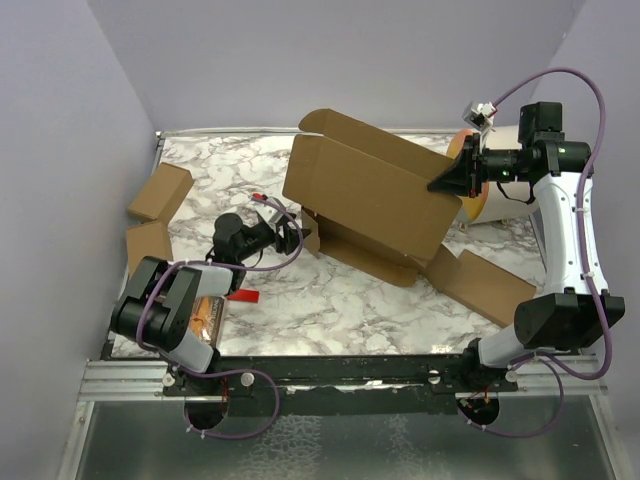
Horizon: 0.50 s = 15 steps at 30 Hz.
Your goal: Fold the paper box
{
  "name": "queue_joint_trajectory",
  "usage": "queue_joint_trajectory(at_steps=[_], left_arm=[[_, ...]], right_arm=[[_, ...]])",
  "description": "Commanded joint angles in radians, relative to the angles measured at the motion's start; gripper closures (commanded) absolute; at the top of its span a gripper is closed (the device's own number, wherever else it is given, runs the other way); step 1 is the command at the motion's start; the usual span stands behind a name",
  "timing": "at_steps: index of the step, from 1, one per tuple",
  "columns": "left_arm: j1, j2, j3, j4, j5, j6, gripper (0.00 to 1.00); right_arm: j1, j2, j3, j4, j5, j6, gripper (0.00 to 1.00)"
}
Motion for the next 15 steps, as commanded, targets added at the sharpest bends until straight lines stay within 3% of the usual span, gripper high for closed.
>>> queue_joint_trajectory(at_steps=[1,15], left_arm=[[-0.018,0.036,0.002,0.165,-0.062,-0.033,0.41],[-0.070,0.147,0.034,0.300,-0.193,-0.055,0.48]], right_arm=[[0.006,0.015,0.026,-0.020,0.004,-0.027,0.99],[0.006,0.031,0.028,-0.033,0.003,-0.039,0.99]])
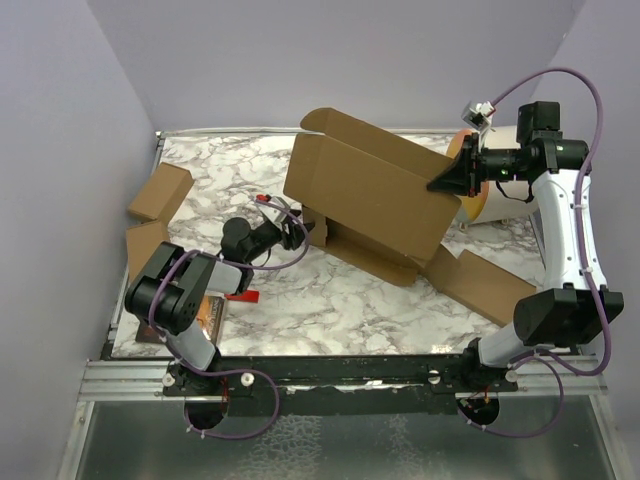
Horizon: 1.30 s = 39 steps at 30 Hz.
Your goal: Fold the paper box
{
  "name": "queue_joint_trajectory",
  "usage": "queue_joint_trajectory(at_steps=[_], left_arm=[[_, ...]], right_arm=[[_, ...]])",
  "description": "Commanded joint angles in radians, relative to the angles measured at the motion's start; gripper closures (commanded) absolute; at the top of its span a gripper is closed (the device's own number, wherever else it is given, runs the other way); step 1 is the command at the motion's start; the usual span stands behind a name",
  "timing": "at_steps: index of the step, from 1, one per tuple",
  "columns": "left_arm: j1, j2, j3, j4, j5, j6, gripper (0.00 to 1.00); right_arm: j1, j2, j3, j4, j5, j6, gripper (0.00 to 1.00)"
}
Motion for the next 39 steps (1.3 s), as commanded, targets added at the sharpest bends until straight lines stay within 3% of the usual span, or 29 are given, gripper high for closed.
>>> queue_joint_trajectory(at_steps=[1,16,19,26,32,39], left_arm=[[-0.015,0.030,0.040,0.079,-0.062,-0.012,0.49],[-0.044,0.122,0.096,0.105,-0.125,-0.067,0.78],[-0.049,0.126,0.096,0.106,-0.139,-0.065,0.77],[-0.051,0.144,0.115,0.094,-0.162,-0.030,0.59],[-0.051,0.178,0.160,0.081,-0.151,-0.027,0.59],[-0.051,0.216,0.188,0.105,-0.145,-0.044,0.65]], right_arm=[[0.006,0.014,0.022,-0.027,0.002,-0.031,0.99],[0.006,0.033,0.029,-0.035,-0.009,-0.039,0.99],[0.006,0.037,0.034,-0.035,-0.009,-0.035,0.99],[0.006,0.048,0.059,-0.042,-0.015,-0.028,0.99],[0.006,0.049,0.059,-0.050,-0.018,-0.031,0.99],[0.006,0.054,0.060,-0.055,-0.018,-0.036,0.99]])
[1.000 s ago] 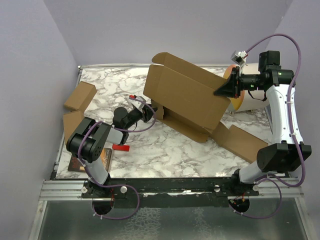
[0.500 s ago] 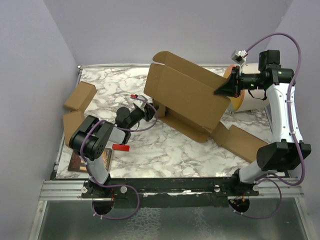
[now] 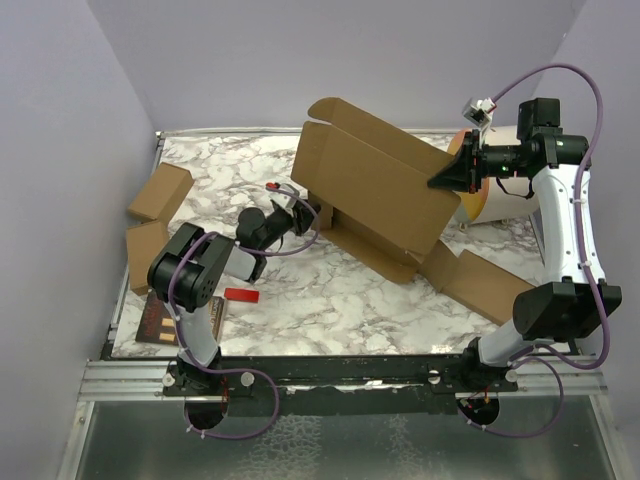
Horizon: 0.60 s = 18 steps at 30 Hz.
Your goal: Fold the paper box
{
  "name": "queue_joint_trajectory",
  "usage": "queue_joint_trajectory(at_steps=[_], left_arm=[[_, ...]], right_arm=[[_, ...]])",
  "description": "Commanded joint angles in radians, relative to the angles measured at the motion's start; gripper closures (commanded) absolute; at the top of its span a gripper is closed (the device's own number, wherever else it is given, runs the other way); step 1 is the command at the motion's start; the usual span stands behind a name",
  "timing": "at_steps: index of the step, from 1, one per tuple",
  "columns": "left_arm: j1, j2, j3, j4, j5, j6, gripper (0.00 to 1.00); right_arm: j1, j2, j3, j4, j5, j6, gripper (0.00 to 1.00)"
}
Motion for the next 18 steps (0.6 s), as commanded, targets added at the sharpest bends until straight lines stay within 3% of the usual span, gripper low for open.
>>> queue_joint_trajectory(at_steps=[1,8,18], left_arm=[[-0.005,0.027,0.030,0.039,-0.012,-0.003,0.69],[-0.005,0.030,0.033,0.051,-0.004,-0.012,0.98],[-0.004,-0.051,0.004,-0.013,0.019,-0.020,1.00]], right_arm=[[0.006,0.017,0.023,-0.039,-0.007,-0.022,0.99],[0.006,0.018,0.025,-0.038,-0.004,-0.020,0.99],[0.006,0.023,0.059,-0.034,-0.006,0.002,0.99]])
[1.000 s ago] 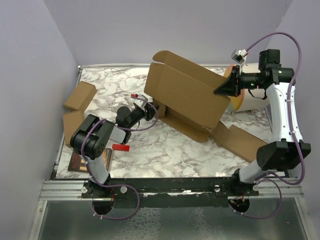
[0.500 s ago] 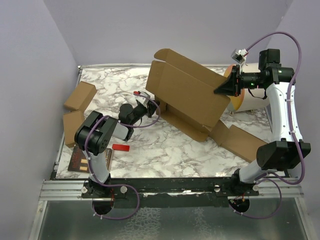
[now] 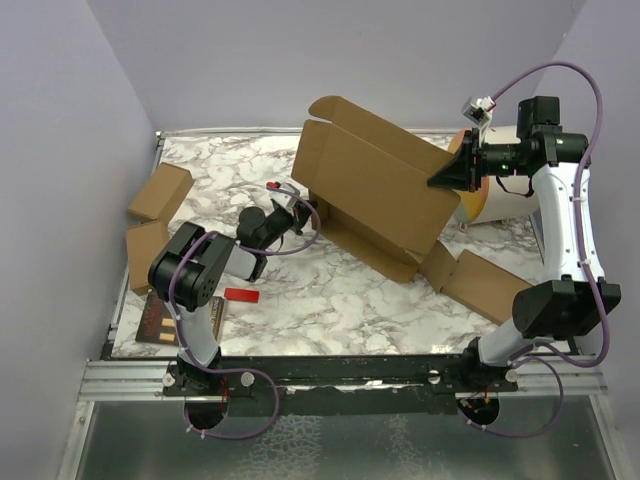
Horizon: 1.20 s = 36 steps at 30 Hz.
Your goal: Fold the paper box
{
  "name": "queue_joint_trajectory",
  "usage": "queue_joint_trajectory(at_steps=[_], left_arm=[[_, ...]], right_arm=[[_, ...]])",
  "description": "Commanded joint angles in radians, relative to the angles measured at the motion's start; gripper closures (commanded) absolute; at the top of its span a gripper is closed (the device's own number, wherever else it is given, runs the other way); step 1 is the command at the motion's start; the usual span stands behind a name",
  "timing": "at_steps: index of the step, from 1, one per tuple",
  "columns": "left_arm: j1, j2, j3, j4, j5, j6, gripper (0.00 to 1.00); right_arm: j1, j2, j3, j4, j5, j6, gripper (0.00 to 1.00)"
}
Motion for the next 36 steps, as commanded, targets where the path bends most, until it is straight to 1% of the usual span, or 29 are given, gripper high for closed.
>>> queue_joint_trajectory(at_steps=[1,3,6,7,10,13,17,21,27,34,36], left_arm=[[-0.004,-0.098,-0.015,-0.058,0.015,-0.025,1.00],[-0.004,-0.160,-0.017,-0.160,0.012,-0.040,1.00],[-0.004,-0.286,-0.013,-0.375,0.015,-0.054,1.00],[-0.004,-0.325,-0.009,-0.485,0.017,-0.057,1.00],[-0.004,-0.431,0.015,-0.742,0.012,-0.063,1.00],[-0.003,-0.515,0.067,-1.013,-0.014,-0.053,1.00],[-0.002,-0.575,0.121,-1.246,-0.034,-0.056,1.00],[-0.002,-0.567,0.205,-1.454,-0.065,-0.056,1.00],[-0.002,-0.495,0.336,-1.673,-0.134,-0.060,1.00],[-0.015,-0.429,0.392,-1.739,-0.176,-0.055,1.00],[-0.029,-0.409,0.403,-1.745,-0.196,-0.054,0.98]], right_arm=[[0.006,0.013,0.055,-0.026,-0.008,0.010,0.99],[0.006,0.013,0.081,-0.012,-0.014,0.036,0.99],[0.006,0.011,0.119,0.026,-0.022,0.090,0.99],[0.006,0.011,0.128,0.044,-0.025,0.111,0.99],[0.006,0.007,0.141,0.103,-0.041,0.174,0.99],[0.006,-0.009,0.109,0.189,-0.042,0.243,0.99],[0.005,-0.025,0.024,0.295,-0.049,0.315,0.99],[0.006,-0.031,-0.071,0.343,-0.069,0.331,0.99],[0.007,-0.045,-0.215,0.415,-0.084,0.364,0.99],[0.007,-0.054,-0.335,0.529,-0.076,0.437,0.99],[0.007,-0.054,-0.356,0.551,-0.073,0.448,0.99]])
